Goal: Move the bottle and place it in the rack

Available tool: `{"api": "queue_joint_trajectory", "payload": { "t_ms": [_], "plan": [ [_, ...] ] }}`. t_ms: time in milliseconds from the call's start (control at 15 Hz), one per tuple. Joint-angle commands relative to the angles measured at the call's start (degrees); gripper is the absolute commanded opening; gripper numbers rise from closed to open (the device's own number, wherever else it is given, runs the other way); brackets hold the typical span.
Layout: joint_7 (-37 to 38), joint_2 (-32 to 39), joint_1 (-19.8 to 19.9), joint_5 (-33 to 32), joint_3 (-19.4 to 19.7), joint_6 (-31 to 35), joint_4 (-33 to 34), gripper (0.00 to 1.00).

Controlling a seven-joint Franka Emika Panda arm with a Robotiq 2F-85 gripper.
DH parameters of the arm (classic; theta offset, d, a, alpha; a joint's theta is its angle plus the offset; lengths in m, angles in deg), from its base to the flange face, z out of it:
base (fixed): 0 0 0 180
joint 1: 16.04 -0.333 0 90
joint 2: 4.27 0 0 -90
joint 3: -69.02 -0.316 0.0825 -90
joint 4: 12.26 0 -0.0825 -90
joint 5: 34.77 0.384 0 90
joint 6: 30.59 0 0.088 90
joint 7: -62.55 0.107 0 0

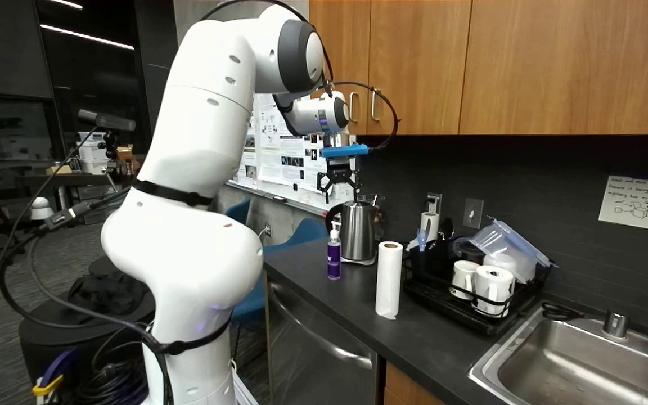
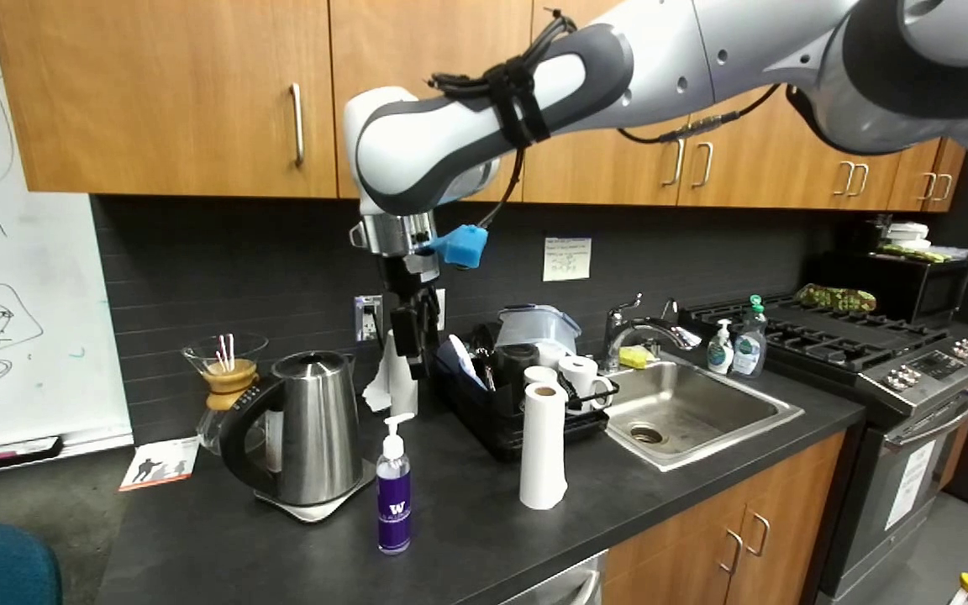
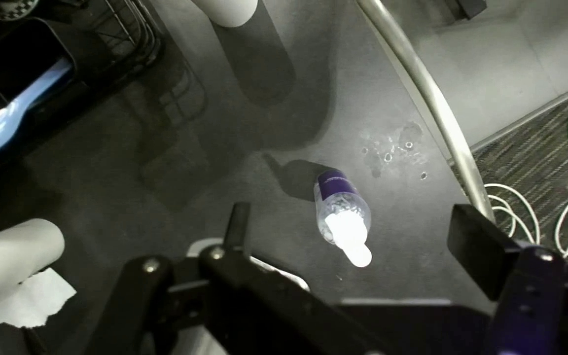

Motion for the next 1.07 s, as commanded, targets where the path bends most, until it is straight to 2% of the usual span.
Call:
{"api": "queue_joint_trajectory", "payload": {
  "t_ms": [0,400,1000],
  "plan": [
    [-7.1,2.0,0.0,1.5,-1.0,-1.6,2.5,1.0],
    [-12.5,3.6,0.0,0.8,-1.2,-0.7,3.0,1.0],
    [-10.0,12.0,-0.7,2.6,-1.0,5.2,6.3,1.0]
  ]
}}
